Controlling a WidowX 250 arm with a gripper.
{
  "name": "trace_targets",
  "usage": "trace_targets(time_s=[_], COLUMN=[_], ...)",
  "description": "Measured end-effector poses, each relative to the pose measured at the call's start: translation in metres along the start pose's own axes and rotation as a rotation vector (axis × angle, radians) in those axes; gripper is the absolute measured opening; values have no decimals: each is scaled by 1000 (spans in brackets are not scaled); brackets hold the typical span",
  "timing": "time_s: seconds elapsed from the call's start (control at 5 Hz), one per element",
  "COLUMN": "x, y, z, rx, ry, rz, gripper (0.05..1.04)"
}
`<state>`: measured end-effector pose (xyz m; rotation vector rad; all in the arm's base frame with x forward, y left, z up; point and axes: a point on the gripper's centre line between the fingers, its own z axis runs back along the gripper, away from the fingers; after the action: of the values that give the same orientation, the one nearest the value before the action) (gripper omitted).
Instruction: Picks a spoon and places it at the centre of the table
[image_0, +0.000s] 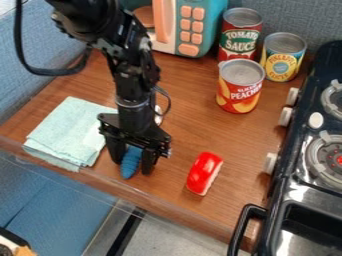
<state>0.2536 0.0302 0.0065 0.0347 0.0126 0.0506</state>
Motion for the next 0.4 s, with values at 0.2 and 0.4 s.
trace_targets(time_s=[0.2, 0.4], x=[-3, -10], y=[-1, -1], z=[1, 16], rx=[12, 24], ry=[-10, -28], rz=[14, 25], gripper=[478, 440])
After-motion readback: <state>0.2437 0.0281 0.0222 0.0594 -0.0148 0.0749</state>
